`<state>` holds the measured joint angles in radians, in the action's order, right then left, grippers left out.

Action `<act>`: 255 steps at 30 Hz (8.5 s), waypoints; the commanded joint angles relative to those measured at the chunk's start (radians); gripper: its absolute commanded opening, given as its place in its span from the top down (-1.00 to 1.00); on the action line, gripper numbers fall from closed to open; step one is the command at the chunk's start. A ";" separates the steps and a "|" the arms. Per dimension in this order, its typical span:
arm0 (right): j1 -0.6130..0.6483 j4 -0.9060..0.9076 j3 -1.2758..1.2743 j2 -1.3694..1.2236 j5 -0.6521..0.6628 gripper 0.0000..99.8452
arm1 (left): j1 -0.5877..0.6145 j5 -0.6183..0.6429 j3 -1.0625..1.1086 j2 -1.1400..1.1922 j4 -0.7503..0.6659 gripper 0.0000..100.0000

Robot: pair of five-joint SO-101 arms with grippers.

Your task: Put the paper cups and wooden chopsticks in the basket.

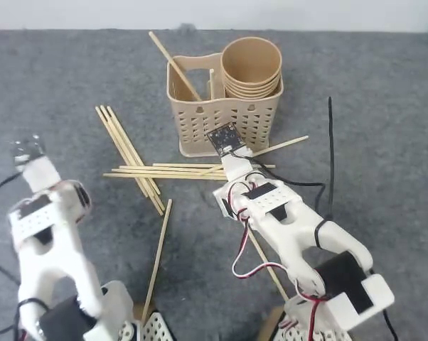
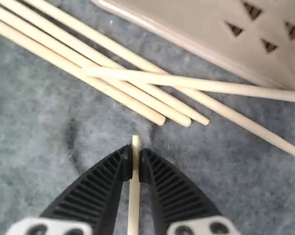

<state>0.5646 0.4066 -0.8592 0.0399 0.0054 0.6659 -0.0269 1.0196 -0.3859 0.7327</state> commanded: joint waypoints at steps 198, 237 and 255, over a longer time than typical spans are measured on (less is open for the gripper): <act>-0.036 1.129 0.612 0.868 -0.150 0.92 | -0.404 0.328 -0.113 0.097 -0.528 0.98; -0.315 0.423 -0.428 0.866 -0.048 0.91 | -0.721 0.328 -0.490 -0.322 -0.743 0.98; -0.318 0.340 -0.470 0.866 -0.048 0.91 | -0.790 0.330 -0.685 -0.048 -0.677 0.98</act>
<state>0.2562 0.7641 -1.3364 0.8853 -0.0637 -0.1197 0.3076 0.3828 -0.4242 0.0315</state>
